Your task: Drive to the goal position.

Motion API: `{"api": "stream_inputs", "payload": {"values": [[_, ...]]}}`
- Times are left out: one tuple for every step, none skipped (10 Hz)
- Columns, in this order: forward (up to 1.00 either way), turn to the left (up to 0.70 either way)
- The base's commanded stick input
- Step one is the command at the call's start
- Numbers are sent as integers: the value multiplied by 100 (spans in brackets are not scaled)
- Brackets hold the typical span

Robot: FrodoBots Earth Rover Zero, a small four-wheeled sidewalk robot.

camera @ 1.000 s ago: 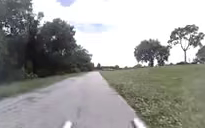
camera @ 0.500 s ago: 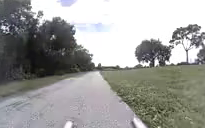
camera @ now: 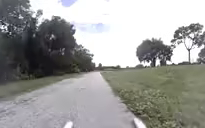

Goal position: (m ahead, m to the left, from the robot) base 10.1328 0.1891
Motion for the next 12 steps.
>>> {"api": "stream_inputs", "payload": {"values": [[70, 35], [70, 34], [70, 18], [70, 1], [70, 0], [70, 0], [70, 0], [70, 0], [70, 0], [70, 5], [70, 16], [70, 23]]}}
